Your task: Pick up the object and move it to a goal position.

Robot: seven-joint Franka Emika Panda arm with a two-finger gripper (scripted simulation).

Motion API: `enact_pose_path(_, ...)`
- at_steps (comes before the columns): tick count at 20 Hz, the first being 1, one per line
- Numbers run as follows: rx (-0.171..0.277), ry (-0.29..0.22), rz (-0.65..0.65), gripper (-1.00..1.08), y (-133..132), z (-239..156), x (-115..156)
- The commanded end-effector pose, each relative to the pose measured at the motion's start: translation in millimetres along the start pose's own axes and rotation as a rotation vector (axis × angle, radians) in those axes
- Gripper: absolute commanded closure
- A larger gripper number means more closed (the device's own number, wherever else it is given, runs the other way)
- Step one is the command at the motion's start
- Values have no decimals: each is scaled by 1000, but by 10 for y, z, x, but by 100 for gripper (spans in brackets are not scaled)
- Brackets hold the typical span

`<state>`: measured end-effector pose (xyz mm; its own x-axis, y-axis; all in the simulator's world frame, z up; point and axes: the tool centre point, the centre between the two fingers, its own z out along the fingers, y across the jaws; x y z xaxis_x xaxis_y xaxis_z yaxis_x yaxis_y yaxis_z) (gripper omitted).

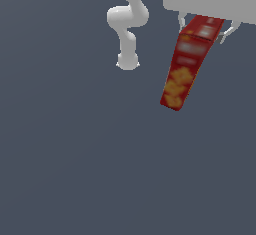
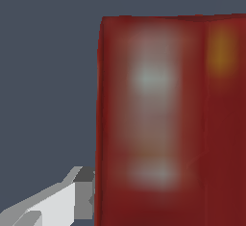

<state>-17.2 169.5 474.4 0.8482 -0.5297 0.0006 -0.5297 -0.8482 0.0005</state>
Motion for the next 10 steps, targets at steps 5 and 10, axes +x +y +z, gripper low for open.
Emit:
enact_pose_path(5,0,-1,1,108,-129,-421,-127)
enact_pose_path(10,0,-1,1,108,-213,-665,-199)
